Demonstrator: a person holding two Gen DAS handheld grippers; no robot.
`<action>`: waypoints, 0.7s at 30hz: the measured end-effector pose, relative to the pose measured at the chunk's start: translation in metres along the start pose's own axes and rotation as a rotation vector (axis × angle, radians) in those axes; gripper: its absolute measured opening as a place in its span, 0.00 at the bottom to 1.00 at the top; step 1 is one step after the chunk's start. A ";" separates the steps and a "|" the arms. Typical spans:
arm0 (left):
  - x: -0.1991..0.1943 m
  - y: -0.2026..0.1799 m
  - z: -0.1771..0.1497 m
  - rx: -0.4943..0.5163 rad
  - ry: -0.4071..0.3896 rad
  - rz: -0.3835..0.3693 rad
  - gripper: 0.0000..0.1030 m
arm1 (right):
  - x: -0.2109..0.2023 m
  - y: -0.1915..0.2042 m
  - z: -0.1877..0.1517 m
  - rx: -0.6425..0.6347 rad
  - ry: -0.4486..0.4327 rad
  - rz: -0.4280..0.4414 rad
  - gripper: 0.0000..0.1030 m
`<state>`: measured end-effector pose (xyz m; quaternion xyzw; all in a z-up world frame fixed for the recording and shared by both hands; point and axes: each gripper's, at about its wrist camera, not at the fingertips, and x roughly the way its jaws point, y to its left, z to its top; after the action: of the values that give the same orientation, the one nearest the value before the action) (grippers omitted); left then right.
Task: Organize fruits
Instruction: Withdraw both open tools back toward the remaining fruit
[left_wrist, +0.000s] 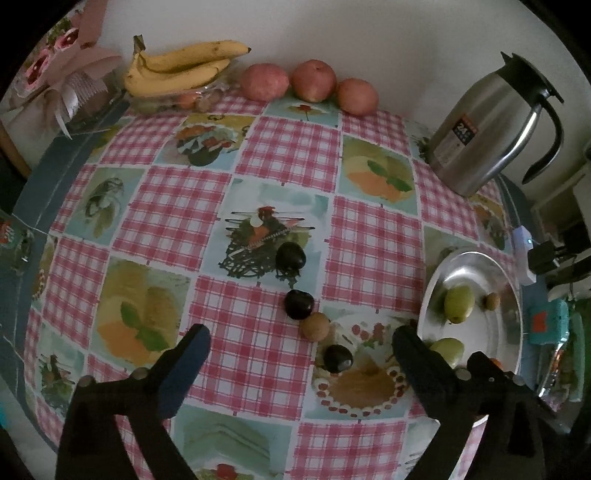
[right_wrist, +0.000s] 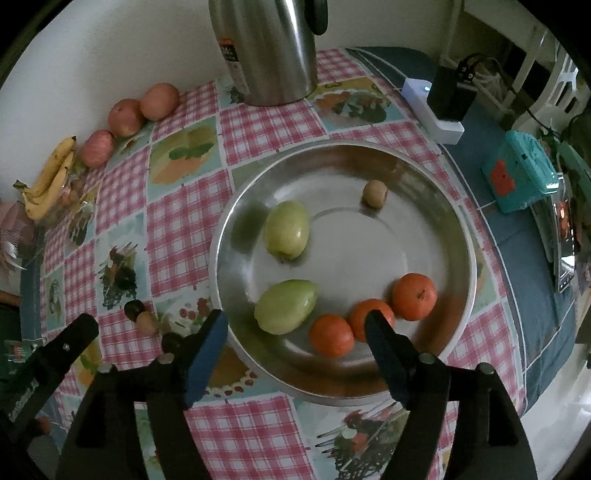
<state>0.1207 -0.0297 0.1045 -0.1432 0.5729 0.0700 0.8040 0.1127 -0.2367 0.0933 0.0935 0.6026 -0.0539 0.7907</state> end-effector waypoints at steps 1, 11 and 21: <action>0.000 0.000 0.000 0.002 -0.004 0.004 0.98 | 0.000 0.000 0.000 -0.001 -0.002 -0.001 0.76; -0.002 0.000 0.000 0.025 -0.040 0.048 1.00 | 0.000 0.000 0.000 0.003 -0.023 0.026 0.86; -0.009 -0.001 0.000 0.042 -0.088 0.055 1.00 | -0.011 0.005 0.003 -0.027 -0.117 0.068 0.86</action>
<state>0.1176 -0.0302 0.1129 -0.1074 0.5421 0.0861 0.8290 0.1136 -0.2326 0.1051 0.1001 0.5527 -0.0242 0.8270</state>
